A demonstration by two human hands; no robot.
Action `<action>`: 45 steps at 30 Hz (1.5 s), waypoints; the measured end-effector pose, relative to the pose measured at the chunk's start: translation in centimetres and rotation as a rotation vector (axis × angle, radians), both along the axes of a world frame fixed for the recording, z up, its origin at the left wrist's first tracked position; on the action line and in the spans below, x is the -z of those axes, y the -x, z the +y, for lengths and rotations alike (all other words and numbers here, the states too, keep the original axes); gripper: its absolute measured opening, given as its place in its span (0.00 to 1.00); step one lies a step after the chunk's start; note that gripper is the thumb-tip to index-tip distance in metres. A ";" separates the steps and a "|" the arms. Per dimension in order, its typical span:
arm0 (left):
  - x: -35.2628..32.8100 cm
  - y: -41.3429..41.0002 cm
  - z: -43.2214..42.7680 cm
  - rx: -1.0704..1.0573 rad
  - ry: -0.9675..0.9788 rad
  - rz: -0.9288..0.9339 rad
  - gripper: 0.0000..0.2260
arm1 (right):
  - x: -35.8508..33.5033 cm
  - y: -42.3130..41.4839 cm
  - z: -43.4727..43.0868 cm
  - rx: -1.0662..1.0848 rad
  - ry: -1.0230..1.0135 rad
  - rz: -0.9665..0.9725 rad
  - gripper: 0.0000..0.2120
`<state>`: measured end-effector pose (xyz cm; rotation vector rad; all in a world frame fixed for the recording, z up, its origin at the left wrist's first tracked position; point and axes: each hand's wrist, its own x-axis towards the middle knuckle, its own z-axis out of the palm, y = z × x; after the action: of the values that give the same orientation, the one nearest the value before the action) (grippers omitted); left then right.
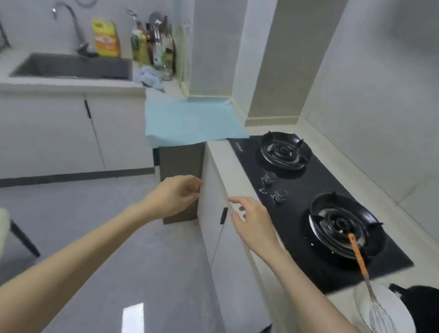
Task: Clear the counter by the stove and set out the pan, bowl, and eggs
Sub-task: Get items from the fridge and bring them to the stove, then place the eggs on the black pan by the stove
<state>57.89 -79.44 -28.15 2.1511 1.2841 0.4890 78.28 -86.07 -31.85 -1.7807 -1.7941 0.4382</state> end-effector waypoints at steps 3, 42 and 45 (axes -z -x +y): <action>-2.5 6.3 -0.4 -0.160 -0.041 -0.043 0.13 | -2.3 5.7 2.9 -0.138 -0.051 0.027 0.16; -42.3 51.3 -18.2 -1.026 -0.957 -0.021 0.09 | -44.3 58.3 4.9 -1.072 -0.877 0.289 0.14; -44.9 54.7 -16.5 -0.991 -0.862 0.116 0.09 | -46.9 61.3 5.5 -1.076 -0.810 0.137 0.13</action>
<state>3.23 -95.93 16.70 1.9658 2.5186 1.5520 17.01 -80.53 15.08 -0.1701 -2.2365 0.1497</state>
